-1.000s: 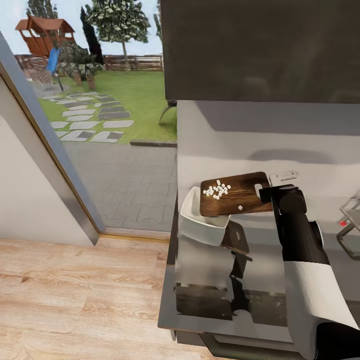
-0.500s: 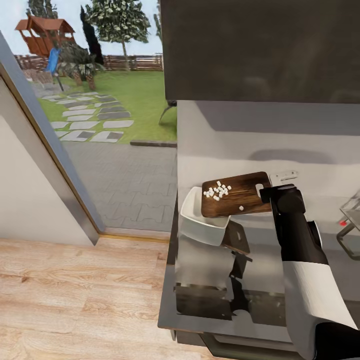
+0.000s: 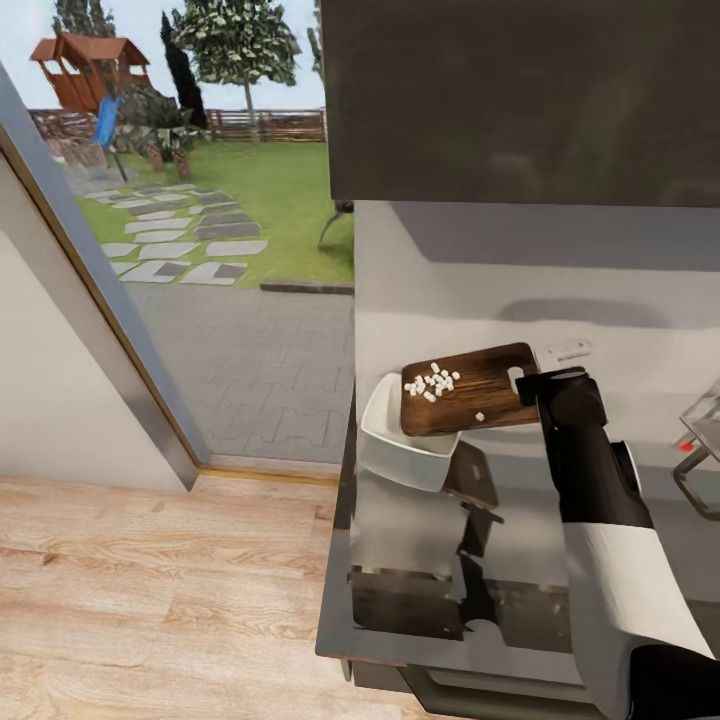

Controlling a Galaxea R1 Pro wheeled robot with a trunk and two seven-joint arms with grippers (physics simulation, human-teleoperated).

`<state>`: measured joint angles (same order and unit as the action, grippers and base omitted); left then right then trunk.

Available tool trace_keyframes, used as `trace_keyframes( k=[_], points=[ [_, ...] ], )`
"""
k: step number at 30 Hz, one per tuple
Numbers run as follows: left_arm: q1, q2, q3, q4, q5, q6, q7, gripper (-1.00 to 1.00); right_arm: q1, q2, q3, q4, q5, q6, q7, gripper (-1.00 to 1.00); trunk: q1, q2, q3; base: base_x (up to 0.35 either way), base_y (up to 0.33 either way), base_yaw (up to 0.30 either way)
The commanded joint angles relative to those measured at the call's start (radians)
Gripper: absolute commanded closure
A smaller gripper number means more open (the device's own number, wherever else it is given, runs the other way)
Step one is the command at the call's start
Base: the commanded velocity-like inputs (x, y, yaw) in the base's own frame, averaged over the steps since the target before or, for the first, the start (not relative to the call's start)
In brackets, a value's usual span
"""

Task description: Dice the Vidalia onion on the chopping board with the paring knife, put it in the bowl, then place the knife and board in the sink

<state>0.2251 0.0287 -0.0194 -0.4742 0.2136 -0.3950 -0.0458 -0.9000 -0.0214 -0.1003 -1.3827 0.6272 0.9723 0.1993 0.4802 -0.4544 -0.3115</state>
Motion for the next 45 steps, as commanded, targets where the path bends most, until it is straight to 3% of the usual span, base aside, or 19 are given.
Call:
trace_keyframes(
  k=[1, 9, 45],
  points=[
    [0.000, 0.000, -0.002, -0.001, 0.010, -0.001, -0.005, -1.00, -0.001, 0.000, 0.009, -0.001, 0.012, 0.003, 0.010, 1.00, 0.000, -0.002, -0.001, 0.000, 0.000, 0.000],
    [0.000, 0.000, -0.002, -0.001, 0.010, -0.001, -0.005, -1.00, -0.001, 0.000, 0.028, -0.001, 0.012, 0.003, 0.008, 1.00, 0.000, -0.002, -0.001, 0.000, 0.000, 0.000],
    [0.000, 0.000, -0.002, 0.000, 0.010, -0.001, -0.005, -1.00, -0.001, 0.000, 0.030, -0.001, 0.012, 0.003, 0.010, 1.00, 0.000, -0.002, -0.001, 0.000, 0.000, 0.000]
  ],
)
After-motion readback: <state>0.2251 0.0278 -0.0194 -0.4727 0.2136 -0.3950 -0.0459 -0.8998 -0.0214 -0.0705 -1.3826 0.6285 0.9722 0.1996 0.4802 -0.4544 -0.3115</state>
